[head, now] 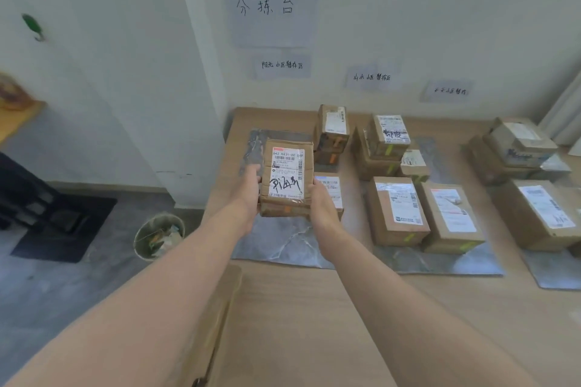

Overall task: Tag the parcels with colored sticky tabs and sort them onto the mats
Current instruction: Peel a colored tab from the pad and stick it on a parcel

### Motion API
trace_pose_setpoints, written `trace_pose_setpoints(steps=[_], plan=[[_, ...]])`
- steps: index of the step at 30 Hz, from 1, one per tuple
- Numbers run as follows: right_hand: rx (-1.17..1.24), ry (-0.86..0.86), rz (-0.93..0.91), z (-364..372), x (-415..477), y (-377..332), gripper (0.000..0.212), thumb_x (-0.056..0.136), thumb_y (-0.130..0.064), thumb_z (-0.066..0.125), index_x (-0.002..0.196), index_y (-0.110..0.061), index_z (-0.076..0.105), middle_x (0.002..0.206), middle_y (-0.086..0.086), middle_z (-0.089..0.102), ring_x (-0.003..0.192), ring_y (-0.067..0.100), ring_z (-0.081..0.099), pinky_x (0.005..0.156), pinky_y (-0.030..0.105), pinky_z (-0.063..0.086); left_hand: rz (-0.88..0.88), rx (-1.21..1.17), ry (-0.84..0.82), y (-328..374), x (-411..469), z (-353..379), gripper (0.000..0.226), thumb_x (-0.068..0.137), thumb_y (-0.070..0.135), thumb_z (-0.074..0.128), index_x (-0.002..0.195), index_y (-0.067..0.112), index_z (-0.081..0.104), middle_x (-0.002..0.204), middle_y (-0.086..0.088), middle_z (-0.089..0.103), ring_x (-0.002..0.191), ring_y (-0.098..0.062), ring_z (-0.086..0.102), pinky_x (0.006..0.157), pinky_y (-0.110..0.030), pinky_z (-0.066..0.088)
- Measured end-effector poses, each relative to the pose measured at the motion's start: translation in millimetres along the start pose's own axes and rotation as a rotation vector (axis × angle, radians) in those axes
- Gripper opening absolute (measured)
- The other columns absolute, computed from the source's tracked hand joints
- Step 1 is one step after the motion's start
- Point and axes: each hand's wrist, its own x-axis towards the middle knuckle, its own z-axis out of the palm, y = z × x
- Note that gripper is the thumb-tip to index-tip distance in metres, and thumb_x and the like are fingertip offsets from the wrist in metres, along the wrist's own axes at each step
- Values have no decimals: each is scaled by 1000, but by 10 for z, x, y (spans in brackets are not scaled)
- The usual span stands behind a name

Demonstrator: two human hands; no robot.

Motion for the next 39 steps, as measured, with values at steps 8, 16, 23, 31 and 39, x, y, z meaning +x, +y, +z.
trace_pose_setpoints(steps=[8, 16, 23, 31, 39], plan=[[54, 47, 42, 151, 711, 479, 39, 98, -37, 33, 123, -39, 64, 115, -19, 68, 111, 6, 58, 99, 36, 45, -161, -60, 97, -394, 849, 238, 39, 99, 44, 36, 87, 16, 61, 59, 0, 72, 69, -22, 66, 85, -38, 51], [43, 31, -18, 397, 1364, 513, 57, 91, -55, 36, 143, -37, 50, 139, -21, 57, 128, 4, 50, 114, 37, 36, -143, -62, 176, -476, 1584, 296, 43, 96, 49, 36, 82, 19, 64, 60, 2, 72, 75, -22, 64, 76, -33, 44], [87, 91, -36, 447, 2245, 183, 69, 89, -57, 35, 153, -32, 41, 155, -7, 45, 142, 16, 39, 119, 48, 30, -65, -49, 155, -248, 2286, 522, 44, 101, 47, 32, 93, 19, 65, 61, 7, 71, 77, -14, 58, 86, -34, 44], [160, 164, -48, 456, 2801, 182, 61, 98, -46, 42, 155, -25, 37, 153, -1, 44, 137, 18, 42, 116, 43, 33, -19, -77, 140, -274, 2850, 678, 40, 103, 47, 30, 100, 29, 65, 65, 15, 69, 83, -13, 57, 88, -33, 45], [170, 210, -18, 426, 2681, 55, 70, 90, -52, 38, 153, -20, 38, 151, 3, 46, 137, 25, 43, 115, 48, 34, 30, -43, 87, -245, 2694, 686, 55, 98, 53, 34, 146, 30, 48, 154, 5, 43, 141, -20, 35, 119, -48, 26]])
